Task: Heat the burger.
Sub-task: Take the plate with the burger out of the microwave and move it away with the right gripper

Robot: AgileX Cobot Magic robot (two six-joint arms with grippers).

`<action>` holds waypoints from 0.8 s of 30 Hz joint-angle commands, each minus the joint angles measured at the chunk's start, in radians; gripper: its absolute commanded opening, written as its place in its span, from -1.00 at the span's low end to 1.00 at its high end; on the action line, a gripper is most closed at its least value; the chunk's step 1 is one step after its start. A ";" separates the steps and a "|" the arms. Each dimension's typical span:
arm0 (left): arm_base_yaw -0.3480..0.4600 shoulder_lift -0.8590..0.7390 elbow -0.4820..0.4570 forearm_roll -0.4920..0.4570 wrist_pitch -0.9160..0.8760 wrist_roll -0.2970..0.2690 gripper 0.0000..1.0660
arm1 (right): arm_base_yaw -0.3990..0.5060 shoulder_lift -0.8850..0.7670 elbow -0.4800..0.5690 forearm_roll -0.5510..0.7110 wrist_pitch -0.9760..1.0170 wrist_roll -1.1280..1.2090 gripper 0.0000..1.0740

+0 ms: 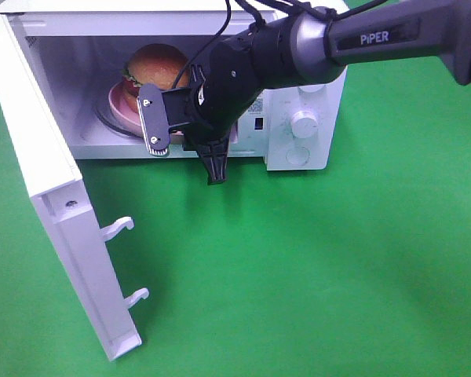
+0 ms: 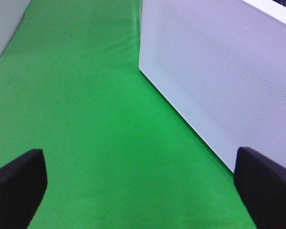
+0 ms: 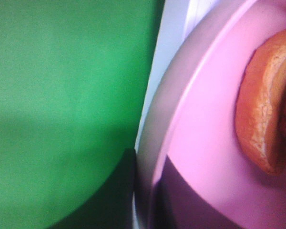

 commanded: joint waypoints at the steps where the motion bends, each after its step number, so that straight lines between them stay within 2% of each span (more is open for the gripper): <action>1: 0.003 -0.006 0.003 -0.001 -0.006 -0.005 0.87 | -0.009 -0.056 0.034 -0.026 -0.062 0.000 -1.00; 9: 0.003 -0.006 0.003 -0.001 -0.006 -0.005 0.87 | -0.009 -0.148 0.180 -0.046 -0.172 -0.003 -1.00; 14: 0.003 -0.006 0.003 -0.001 -0.006 -0.005 0.87 | 0.002 -0.175 0.231 -0.059 -0.195 -0.013 -1.00; 16: 0.003 -0.006 0.003 -0.001 -0.006 -0.005 0.87 | 0.003 -0.209 0.293 -0.070 -0.225 -0.029 -1.00; 24: 0.003 -0.006 0.003 -0.001 -0.006 -0.005 0.87 | 0.003 -0.265 0.377 -0.068 -0.240 -0.029 -1.00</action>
